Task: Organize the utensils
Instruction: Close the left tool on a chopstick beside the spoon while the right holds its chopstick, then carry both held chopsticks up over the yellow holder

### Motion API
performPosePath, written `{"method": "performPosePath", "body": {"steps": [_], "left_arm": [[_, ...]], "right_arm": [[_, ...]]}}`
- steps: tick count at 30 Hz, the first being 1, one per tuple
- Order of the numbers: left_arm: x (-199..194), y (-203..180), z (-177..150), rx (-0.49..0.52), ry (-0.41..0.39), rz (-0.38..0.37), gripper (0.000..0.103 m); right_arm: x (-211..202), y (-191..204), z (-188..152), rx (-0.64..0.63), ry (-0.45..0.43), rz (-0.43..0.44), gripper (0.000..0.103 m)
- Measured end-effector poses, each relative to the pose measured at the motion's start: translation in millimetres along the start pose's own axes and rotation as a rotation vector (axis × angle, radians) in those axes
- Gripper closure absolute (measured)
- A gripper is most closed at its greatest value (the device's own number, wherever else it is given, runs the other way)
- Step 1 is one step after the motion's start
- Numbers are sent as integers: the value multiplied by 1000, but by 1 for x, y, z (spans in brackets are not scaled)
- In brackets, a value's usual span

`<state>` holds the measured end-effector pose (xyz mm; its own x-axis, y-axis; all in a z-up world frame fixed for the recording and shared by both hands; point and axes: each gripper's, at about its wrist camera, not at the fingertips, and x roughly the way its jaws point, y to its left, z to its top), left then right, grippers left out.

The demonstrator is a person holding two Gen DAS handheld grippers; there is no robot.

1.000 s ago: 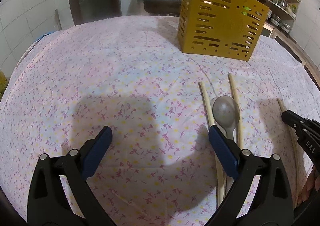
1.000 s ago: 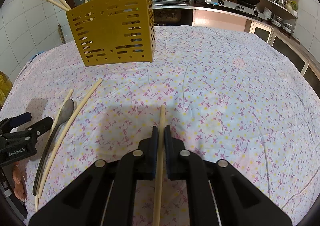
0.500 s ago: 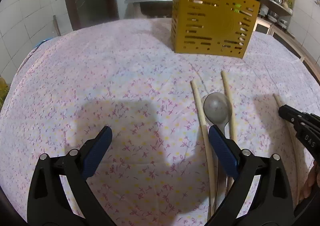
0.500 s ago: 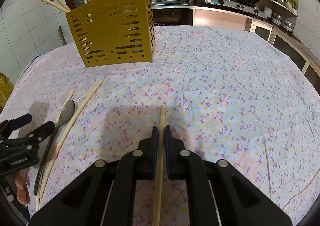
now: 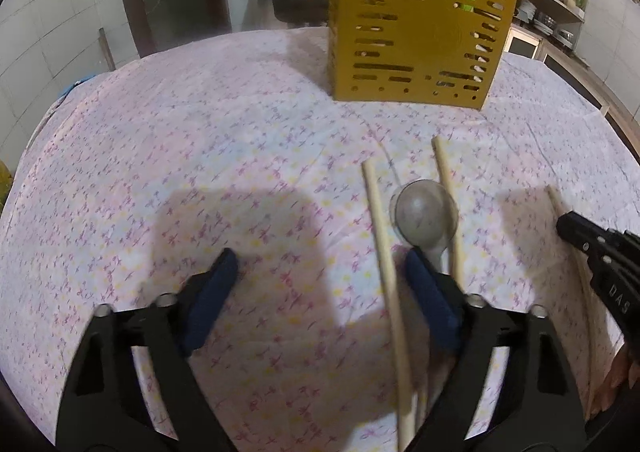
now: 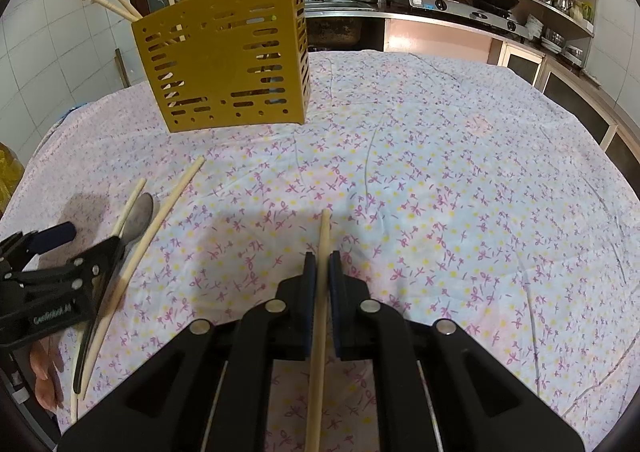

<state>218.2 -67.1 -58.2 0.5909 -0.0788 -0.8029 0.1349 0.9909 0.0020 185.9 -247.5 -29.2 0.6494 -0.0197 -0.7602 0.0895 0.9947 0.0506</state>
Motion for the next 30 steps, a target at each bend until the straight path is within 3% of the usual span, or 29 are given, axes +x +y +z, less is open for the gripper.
{"method": "performPosePath", "body": {"steps": [2,7,11,14,22,30], "left_arm": [[1,-4,4,3,3,-8,43],[5,-11,16,-4,24,-16,62],[10,-16,23,7,47,-17,86],[11,-16,27,3,58,-23,97],[-3,-7,22,-18,14,-29,99],[-67,10,18,-41,-186,-19,99]], "right_arm": [[-1,0,-1,0,1,0,96],[-2,0,-3,-6,7,-7,95],[-1,1,-1,-3,16,-12,95],[0,2,1,-5,22,-15,95],[-13,0,2,21,-25,3,97],[-66,12,8,18,-213,42,97]]}}
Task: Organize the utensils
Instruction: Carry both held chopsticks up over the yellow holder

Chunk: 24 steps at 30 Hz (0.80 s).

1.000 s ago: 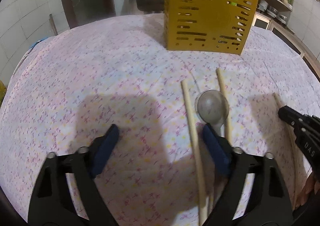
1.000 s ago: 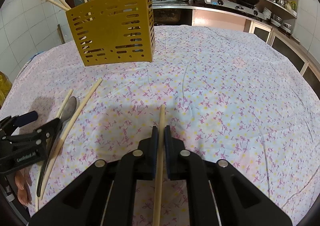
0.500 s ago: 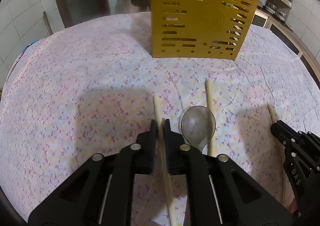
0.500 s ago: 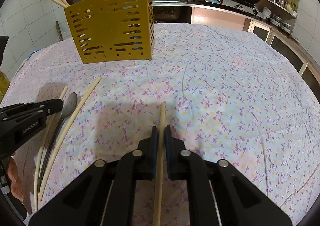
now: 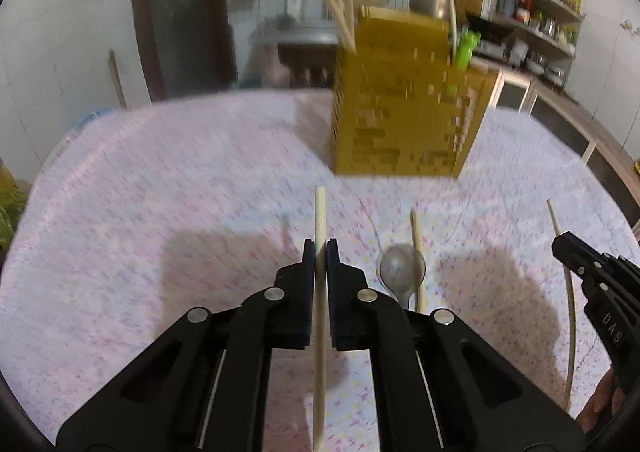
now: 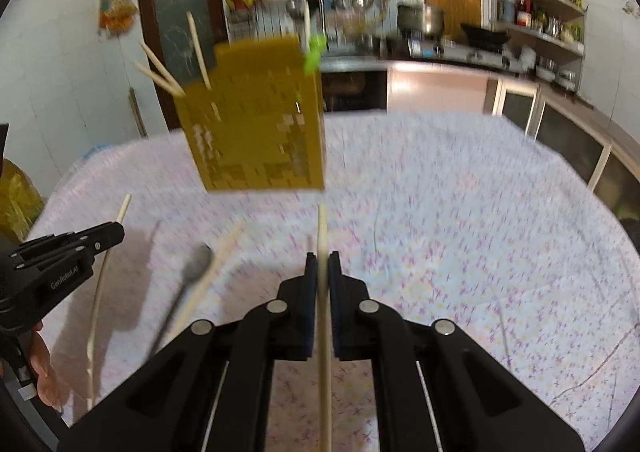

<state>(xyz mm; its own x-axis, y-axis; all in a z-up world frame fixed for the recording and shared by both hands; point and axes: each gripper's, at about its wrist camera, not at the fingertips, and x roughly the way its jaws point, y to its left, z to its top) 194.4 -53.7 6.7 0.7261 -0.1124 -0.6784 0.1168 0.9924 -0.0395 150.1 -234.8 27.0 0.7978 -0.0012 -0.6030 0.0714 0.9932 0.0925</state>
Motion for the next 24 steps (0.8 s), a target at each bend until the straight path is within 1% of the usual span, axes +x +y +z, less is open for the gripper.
{"method": "performPosePath", "body": {"steps": [6,7,10,16,24], "left_arm": [[-46,11,4,-20,-136,-18,99],[-52,14,4,-25,-155,-21,99],[-69,19,0,-31,-203,-25,99],[-88,25,-12,-29,-269,-16,98],[-98,32,-21,-36,-317,-10,98]], "right_arm": [[-34,3,8,12,-142,24,97],[-42,3,9,13,-175,23,97],[-56,4,8,18,-234,35,97],[-69,4,5,29,-291,53,97],[-77,7,0,18,-337,40,97]]}}
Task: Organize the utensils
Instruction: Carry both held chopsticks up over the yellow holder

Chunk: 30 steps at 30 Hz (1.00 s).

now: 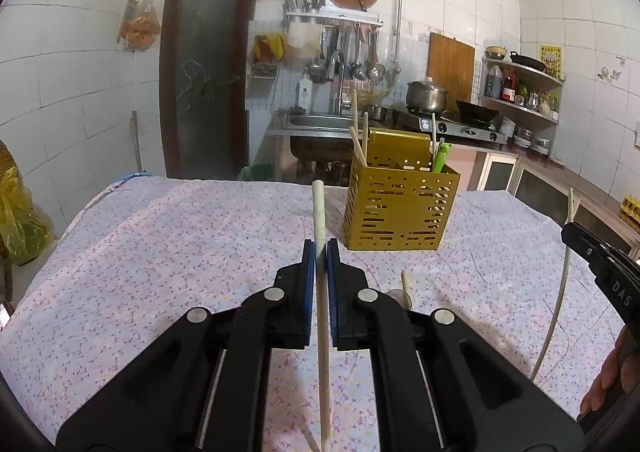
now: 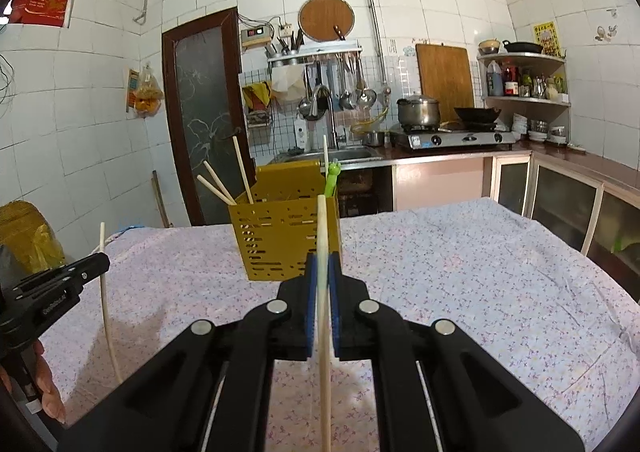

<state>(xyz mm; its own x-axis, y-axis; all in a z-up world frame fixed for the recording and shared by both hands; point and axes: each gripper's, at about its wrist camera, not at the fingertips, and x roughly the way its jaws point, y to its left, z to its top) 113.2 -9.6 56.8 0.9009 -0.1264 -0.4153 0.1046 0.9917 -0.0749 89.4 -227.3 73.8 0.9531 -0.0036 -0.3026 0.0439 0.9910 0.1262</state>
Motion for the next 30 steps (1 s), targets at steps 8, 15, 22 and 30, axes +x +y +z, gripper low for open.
{"method": "performPosePath", "body": {"steps": [8,15,22,30], "left_arm": [[-11,-3,-3,10,-27,9,98],[-18,-5,6,12,-55,-3,98],[-21,-13,27,37,-96,-15,98],[-13,-25,56,41,-125,-30,99]], "right_arm": [[-10,4,-4,-22,-28,-8,97],[-20,2,9,-29,-81,-15,97],[-19,4,24,-40,-117,-16,97],[-3,3,42,-40,-133,-15,97]]}}
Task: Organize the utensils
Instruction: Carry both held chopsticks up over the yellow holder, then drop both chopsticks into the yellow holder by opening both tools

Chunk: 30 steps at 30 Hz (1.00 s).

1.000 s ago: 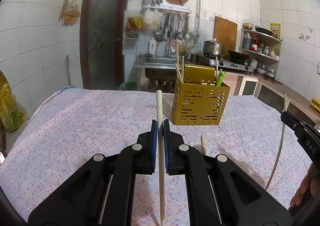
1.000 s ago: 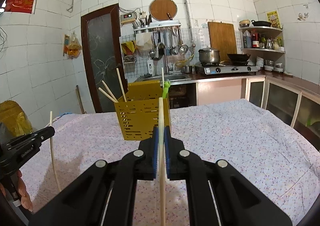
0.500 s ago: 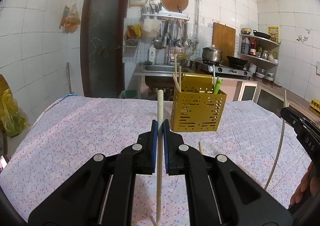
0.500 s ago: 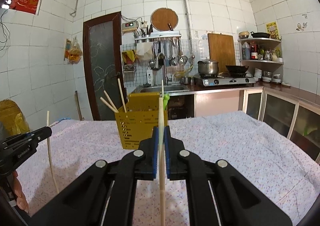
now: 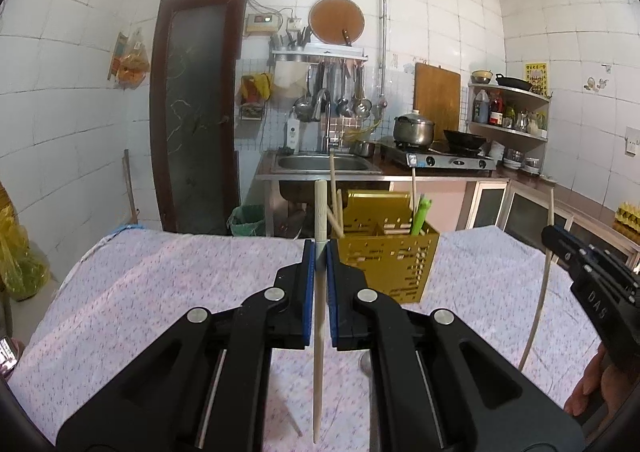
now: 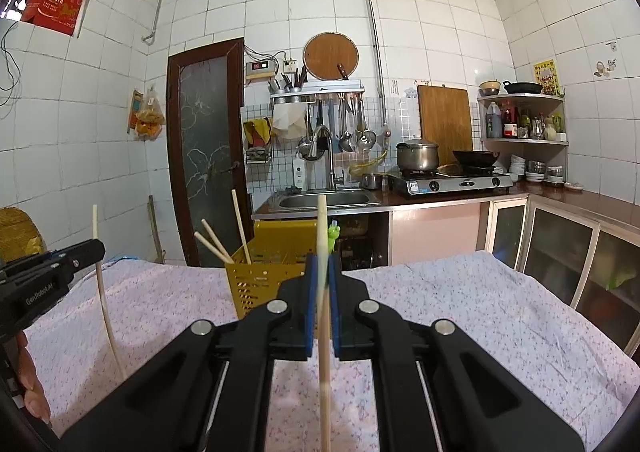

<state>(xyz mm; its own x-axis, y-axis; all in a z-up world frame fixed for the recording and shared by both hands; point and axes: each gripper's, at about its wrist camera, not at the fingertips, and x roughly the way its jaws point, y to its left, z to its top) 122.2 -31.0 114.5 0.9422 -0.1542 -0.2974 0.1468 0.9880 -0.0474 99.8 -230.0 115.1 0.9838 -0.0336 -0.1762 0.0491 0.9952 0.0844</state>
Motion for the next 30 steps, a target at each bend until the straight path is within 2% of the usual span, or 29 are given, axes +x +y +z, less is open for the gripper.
{"method": "performPosePath", "body": {"steps": [8,17,21,25,30], "left_arm": [[15,-18,32,25,-44,-21,98],[49,-38,90,16,-144,-78,98],[74,-50,114,29,-207,-85,99],[103,-48,132,0,-250,-85,99],[156,-43,137,-29,-272,-65,99]], "right_arm": [[18,-6,27,6,-37,7,97],[57,-14,75,40,-113,23,97],[82,-16,98,51,-158,31,97],[111,-11,115,55,-199,38,97],[151,-6,115,64,-236,44,97]]}}
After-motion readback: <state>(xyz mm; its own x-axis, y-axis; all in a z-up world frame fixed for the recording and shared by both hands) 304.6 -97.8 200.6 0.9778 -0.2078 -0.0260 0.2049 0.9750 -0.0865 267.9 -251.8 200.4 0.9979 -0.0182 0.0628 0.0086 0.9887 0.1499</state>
